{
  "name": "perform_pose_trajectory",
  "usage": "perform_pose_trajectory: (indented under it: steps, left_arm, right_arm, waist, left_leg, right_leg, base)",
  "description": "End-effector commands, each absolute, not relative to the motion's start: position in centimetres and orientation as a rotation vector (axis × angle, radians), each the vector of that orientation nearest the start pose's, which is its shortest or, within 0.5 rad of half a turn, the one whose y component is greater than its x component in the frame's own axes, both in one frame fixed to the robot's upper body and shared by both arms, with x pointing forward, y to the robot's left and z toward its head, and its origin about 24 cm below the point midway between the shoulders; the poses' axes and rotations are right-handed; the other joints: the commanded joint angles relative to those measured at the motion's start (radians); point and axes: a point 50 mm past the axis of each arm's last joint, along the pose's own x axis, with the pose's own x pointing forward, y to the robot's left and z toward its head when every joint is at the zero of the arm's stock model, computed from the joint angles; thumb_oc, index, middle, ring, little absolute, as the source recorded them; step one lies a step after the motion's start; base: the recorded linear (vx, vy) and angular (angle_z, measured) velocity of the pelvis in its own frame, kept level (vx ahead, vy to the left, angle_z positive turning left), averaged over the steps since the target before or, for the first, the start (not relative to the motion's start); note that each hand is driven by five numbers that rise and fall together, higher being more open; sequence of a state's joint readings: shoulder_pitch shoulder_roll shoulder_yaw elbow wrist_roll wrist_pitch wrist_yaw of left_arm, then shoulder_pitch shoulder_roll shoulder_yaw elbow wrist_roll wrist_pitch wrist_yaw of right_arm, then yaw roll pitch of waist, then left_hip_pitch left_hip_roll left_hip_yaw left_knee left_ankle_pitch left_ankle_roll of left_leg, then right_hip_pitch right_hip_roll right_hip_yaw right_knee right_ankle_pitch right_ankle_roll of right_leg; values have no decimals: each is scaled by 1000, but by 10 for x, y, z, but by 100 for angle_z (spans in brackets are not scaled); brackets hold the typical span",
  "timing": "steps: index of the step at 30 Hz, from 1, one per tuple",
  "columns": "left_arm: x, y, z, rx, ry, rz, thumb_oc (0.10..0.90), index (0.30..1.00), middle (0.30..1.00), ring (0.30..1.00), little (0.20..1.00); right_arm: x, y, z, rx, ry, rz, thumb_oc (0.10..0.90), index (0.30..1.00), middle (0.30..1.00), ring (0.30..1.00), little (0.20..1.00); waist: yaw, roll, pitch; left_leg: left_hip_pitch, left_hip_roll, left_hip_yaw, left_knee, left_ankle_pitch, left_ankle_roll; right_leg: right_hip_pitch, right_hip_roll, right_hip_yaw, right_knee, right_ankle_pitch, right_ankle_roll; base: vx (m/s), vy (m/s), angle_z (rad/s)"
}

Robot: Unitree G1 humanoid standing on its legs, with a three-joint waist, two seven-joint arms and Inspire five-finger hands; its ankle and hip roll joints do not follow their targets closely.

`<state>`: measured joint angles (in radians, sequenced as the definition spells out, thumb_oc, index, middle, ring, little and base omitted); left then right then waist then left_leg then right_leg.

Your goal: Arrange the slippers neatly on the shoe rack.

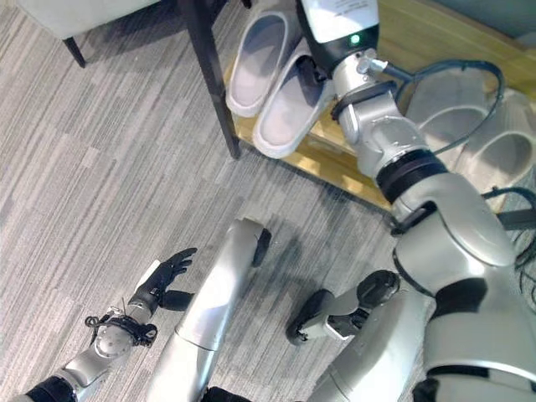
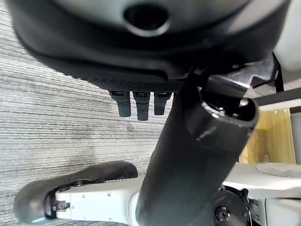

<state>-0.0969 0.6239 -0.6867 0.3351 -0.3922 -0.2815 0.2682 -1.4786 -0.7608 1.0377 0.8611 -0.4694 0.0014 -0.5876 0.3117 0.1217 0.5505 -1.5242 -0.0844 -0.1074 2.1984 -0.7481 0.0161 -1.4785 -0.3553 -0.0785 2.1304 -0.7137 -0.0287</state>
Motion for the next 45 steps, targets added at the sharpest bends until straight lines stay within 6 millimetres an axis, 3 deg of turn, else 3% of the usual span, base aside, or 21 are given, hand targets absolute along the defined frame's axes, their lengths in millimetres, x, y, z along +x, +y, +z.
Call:
perform_pose_trajectory:
  steps: [1,9,16,26,34,45]
  left_arm:
    - [219,175,-9,288,125,-271,800,900,900,900,900]
    - [216,180,-12,292,143,-251,800,900,900,900,900]
    - [218,179,-11,302,139,-259,800,900,900,900,900]
    - [220,183,-8,302,125,-254,800,900,900,900,900]
    - [219,181,-6,311,118,-287,800,900,900,900,900]
    - [222,178,-4,307,109,-315,800,900,900,900,900]
  right_arm:
    - [370,-151,391,-1666,-1105,-538,800,900,900,900,900]
    - [374,-147,384,-1672,-1095,-530,800,900,900,900,900]
    - [383,-148,382,-1699,-1037,-560,800,900,900,900,900]
    - [390,-164,381,-1779,-947,-623,800,900,900,900,900]
    - [391,-171,386,-1868,-920,-714,800,900,900,900,900]
    - [388,-165,398,-1960,-935,-793,800,900,900,900,900]
  waist:
    - [22,-30,-30]
    - [2,-39,-30]
    - [7,-31,-30]
    - [34,-22,-30]
    - [67,5,-30]
    - [99,22,-30]
  left_leg:
    - [-46,23,-58,-58,-64,-60]
    - [-46,36,-49,-49,-64,-62]
    - [-46,35,-55,-49,-58,-67]
    - [-46,12,-81,-58,-51,-75]
    - [-46,-6,-103,-62,-48,-77]
    - [-46,-18,-129,-55,-47,-81]
  right_leg:
    - [-14,4,50,83,4,-26]
    - [-43,13,68,104,-4,-29]
    - [-42,11,67,111,-11,-28]
    - [-4,-5,47,98,-7,-22]
    - [34,-24,16,77,6,-10]
    - [71,-40,-16,68,15,4]
  base:
    - [-2,25,-23]
    - [-10,10,-15]
    - [-2,1,-1]
    - [0,0,0]
    - [-2,7,7]
    - [1,8,3]
